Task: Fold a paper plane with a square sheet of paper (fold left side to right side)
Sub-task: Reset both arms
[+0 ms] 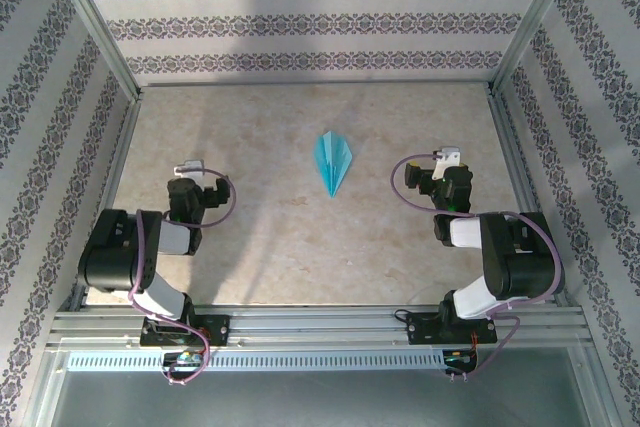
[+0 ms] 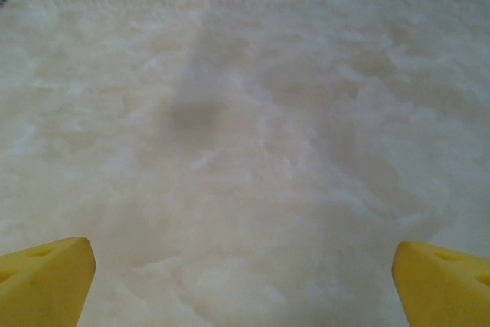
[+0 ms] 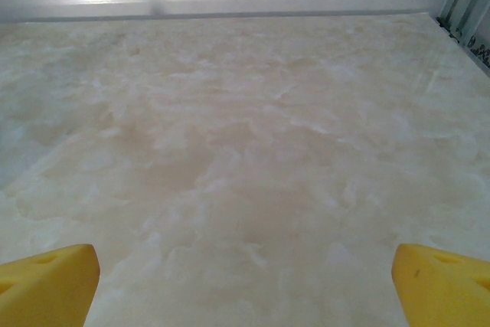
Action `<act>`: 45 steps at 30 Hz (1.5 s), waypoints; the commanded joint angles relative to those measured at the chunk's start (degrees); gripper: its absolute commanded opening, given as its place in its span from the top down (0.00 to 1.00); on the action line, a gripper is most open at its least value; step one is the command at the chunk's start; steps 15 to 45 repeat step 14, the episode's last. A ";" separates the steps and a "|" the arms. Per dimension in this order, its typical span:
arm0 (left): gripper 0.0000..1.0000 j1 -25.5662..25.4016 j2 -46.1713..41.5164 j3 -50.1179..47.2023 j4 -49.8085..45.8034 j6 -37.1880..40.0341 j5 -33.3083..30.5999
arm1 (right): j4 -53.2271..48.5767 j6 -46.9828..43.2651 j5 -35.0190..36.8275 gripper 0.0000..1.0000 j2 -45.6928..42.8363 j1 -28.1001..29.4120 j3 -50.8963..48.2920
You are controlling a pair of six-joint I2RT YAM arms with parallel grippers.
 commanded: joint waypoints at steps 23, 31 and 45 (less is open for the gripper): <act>0.00 0.87 -0.14 1.99 4.14 1.31 1.61 | 2.45 -0.86 -0.14 0.02 -0.10 0.32 -0.09; 0.00 0.87 -0.14 1.99 4.14 1.31 1.61 | 2.45 -0.86 -0.14 0.02 -0.10 0.32 -0.09; 0.00 0.87 -0.14 1.99 4.14 1.31 1.61 | 2.45 -0.86 -0.14 0.02 -0.10 0.32 -0.09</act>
